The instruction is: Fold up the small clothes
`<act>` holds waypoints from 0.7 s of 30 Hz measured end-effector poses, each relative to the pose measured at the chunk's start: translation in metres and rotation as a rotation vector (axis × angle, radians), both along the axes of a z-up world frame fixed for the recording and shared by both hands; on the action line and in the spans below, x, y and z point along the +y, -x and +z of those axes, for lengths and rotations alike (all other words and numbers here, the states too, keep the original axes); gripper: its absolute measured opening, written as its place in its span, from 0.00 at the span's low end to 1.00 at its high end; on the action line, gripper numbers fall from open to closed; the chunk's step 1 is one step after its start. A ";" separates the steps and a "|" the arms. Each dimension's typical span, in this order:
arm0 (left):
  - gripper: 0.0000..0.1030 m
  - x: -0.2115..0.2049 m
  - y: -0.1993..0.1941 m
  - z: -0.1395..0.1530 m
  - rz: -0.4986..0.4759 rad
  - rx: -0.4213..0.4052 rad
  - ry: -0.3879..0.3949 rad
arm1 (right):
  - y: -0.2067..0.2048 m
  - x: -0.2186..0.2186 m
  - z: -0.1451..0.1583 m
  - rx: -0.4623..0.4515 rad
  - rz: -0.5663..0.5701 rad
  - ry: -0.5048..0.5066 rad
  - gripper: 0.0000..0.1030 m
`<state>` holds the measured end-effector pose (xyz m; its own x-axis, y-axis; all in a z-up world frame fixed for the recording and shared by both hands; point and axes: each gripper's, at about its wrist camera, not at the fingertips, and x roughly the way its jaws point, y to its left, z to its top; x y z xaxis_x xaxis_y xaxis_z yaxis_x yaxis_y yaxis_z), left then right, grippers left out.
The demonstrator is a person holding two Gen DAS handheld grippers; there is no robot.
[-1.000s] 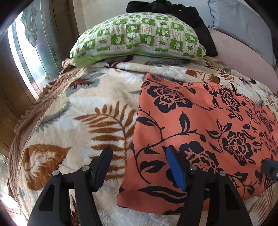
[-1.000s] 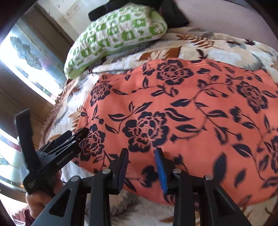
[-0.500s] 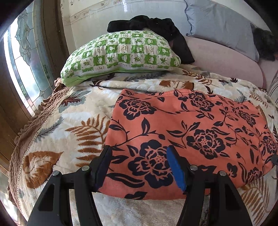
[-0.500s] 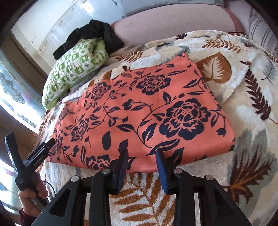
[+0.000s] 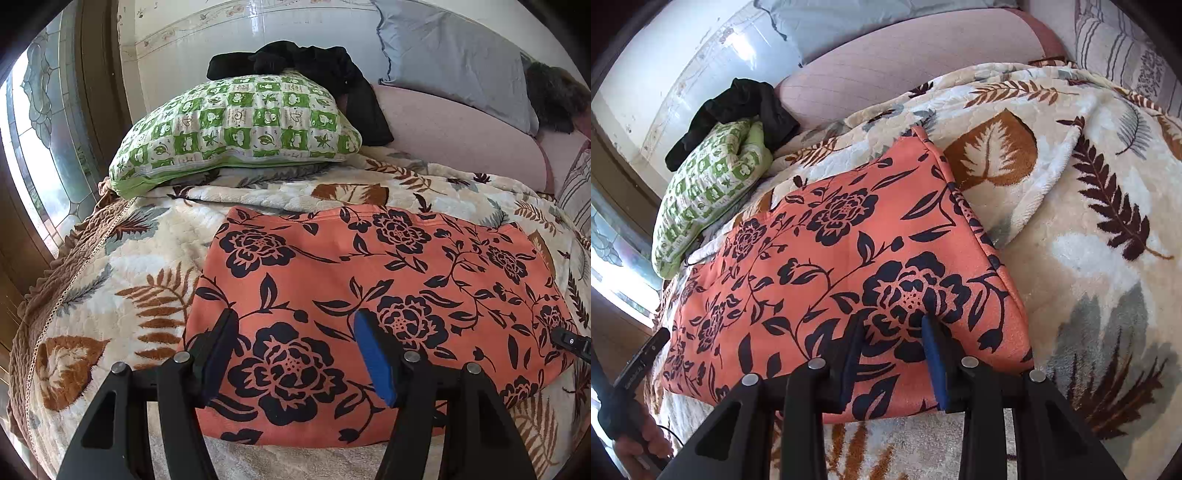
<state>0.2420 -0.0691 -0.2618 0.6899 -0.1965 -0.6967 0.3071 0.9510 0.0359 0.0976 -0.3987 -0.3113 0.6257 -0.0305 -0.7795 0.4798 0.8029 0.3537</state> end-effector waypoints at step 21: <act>0.83 -0.012 0.014 -0.002 -0.036 -0.043 -0.015 | 0.042 0.013 0.060 -0.023 -0.008 0.009 0.36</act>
<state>0.2279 -0.0810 -0.2638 0.7120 -0.2118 -0.6694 0.3393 0.9385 0.0640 0.0555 -0.3857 -0.2514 0.6428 -0.0423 -0.7649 0.4779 0.8025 0.3572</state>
